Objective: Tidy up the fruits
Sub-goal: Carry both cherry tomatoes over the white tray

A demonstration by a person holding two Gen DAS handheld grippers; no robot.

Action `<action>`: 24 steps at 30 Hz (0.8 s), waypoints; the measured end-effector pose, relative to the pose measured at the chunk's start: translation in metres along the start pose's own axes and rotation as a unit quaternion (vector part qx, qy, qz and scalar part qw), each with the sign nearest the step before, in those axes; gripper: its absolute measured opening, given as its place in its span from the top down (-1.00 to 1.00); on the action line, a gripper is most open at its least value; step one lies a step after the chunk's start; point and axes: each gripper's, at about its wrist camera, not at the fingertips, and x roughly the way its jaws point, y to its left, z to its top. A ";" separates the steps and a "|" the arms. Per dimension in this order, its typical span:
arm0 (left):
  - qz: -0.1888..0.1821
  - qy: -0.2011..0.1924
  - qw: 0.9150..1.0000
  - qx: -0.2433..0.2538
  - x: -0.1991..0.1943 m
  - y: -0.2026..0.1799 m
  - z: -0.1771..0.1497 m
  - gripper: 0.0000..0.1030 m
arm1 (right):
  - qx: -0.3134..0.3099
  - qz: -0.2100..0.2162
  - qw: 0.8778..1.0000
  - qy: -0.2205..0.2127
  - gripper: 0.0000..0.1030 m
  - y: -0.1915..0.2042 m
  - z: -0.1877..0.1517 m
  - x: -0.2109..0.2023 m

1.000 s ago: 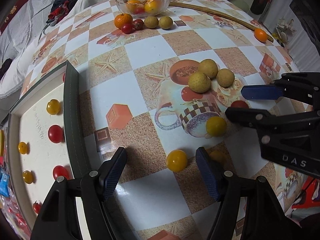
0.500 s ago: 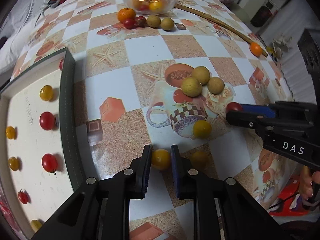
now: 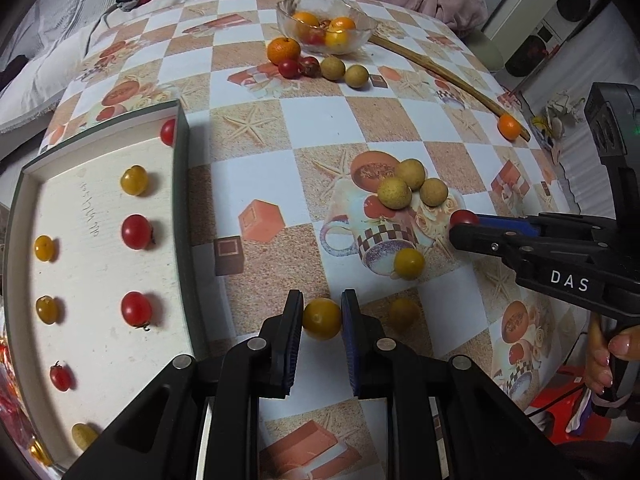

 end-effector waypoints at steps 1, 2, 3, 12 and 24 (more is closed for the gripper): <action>0.000 -0.003 1.000 -0.002 -0.002 0.002 0.000 0.59 | -0.003 0.001 1.000 0.000 0.54 0.002 0.001 0.000; 0.001 -0.006 1.000 -0.005 -0.006 0.005 0.000 0.59 | -0.005 0.002 1.000 -0.001 0.54 0.006 0.003 0.000; 0.002 -0.009 1.000 -0.008 -0.009 0.007 -0.001 0.59 | -0.008 0.003 1.000 -0.001 0.54 0.009 0.004 0.000; 0.017 -0.036 0.998 -0.044 -0.036 0.040 -0.008 0.59 | -0.047 0.017 0.999 -0.003 0.54 0.051 0.021 0.003; 0.068 -0.049 0.989 -0.124 -0.055 0.114 -0.041 0.59 | -0.115 0.051 0.992 0.000 0.54 0.131 0.045 0.017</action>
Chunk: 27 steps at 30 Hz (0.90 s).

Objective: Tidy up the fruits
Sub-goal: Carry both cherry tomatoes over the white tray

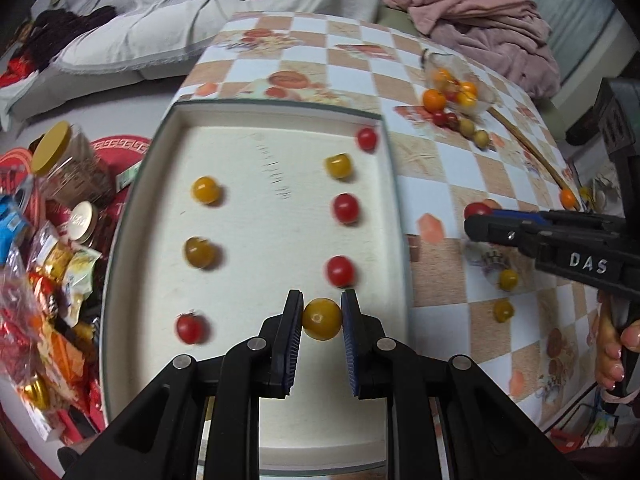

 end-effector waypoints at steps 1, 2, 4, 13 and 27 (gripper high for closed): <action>0.003 0.000 1.000 -0.004 0.000 0.004 -0.001 0.59 | -0.009 0.005 1.000 0.001 0.54 0.009 0.005 0.003; 0.007 0.001 1.000 -0.009 0.002 0.009 -0.003 0.59 | -0.012 0.008 1.000 0.002 0.54 0.014 0.007 0.005; 0.013 0.004 1.000 -0.019 0.005 0.018 -0.006 0.59 | -0.023 0.019 1.000 0.007 0.54 0.029 0.014 0.013; 0.031 0.025 0.998 -0.045 0.021 0.037 -0.021 0.59 | -0.062 0.037 0.997 0.035 0.54 0.074 0.032 0.050; 0.041 0.032 0.998 -0.045 0.025 0.040 -0.024 0.59 | -0.137 -0.017 0.989 0.061 0.53 0.105 0.046 0.092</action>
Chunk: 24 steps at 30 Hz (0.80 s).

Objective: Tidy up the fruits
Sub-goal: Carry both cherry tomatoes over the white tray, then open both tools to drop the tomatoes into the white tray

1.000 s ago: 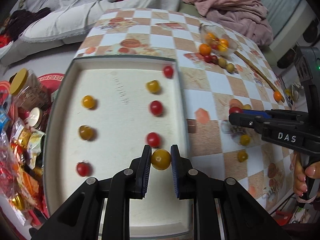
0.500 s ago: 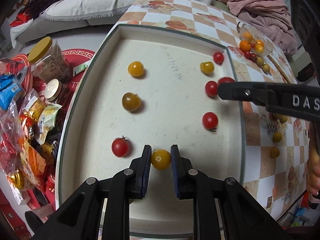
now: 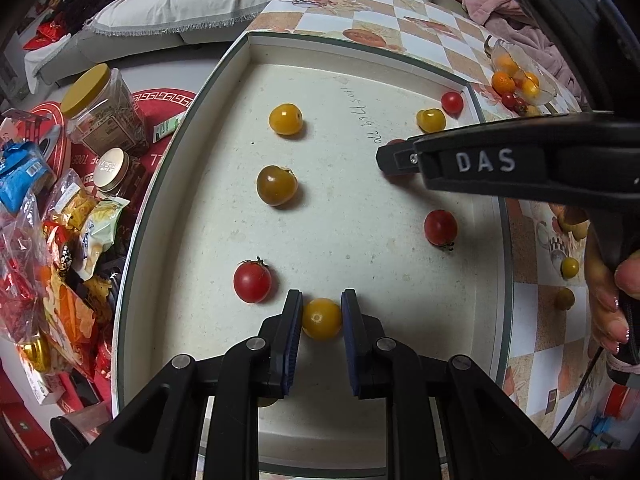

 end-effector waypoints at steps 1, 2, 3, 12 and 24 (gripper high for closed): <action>0.000 0.000 1.000 0.000 0.000 0.000 0.000 0.59 | -0.003 -0.003 1.000 0.002 0.53 0.001 0.000 0.002; 0.001 0.001 1.000 0.000 0.000 -0.001 0.000 0.59 | -0.005 -0.005 1.000 0.002 0.53 0.002 0.000 0.003; 0.002 0.001 1.000 0.001 0.000 -0.001 0.000 0.59 | -0.007 -0.006 1.000 0.002 0.53 0.002 0.000 0.003; 0.009 0.004 1.000 0.013 0.000 -0.003 -0.002 0.58 | -0.019 -0.002 1.000 0.003 0.07 0.008 0.005 0.004; 0.025 -0.007 0.999 0.031 -0.007 -0.006 -0.006 -0.47 | 0.037 0.039 0.997 -0.056 -0.58 -0.015 0.000 -0.039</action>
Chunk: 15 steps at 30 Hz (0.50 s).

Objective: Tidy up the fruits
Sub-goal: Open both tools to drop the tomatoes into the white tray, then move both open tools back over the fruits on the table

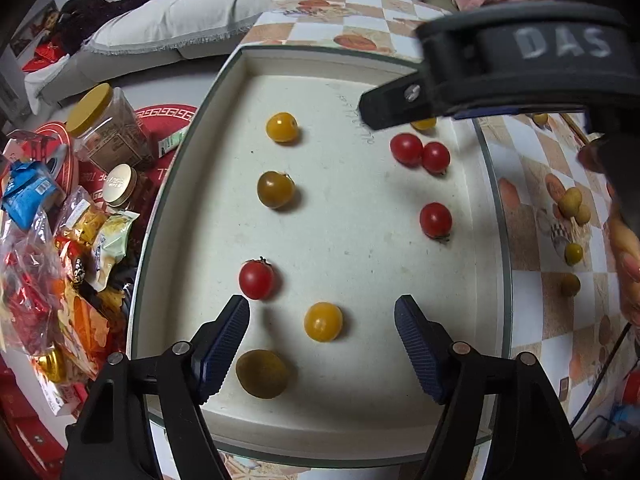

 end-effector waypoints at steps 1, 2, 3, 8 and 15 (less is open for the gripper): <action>0.002 0.003 1.000 0.002 0.001 -0.001 0.001 -0.47 | 0.007 -0.003 1.000 -0.004 -0.59 -0.004 -0.002 -0.005; 0.002 0.004 1.000 0.004 0.001 -0.002 0.001 -0.47 | 0.012 -0.005 1.000 -0.006 -0.60 -0.007 -0.004 -0.007; 0.002 0.003 1.000 0.009 0.000 -0.005 0.003 -0.47 | 0.020 -0.009 1.000 -0.010 -0.60 -0.012 -0.007 -0.012; 0.002 -0.008 0.999 0.036 -0.006 -0.019 0.012 -0.47 | 0.065 -0.030 0.997 -0.015 -0.61 -0.044 -0.031 -0.032; -0.014 -0.029 0.996 0.089 -0.018 -0.060 0.026 -0.47 | 0.144 -0.071 0.987 0.001 -0.61 -0.100 -0.085 -0.053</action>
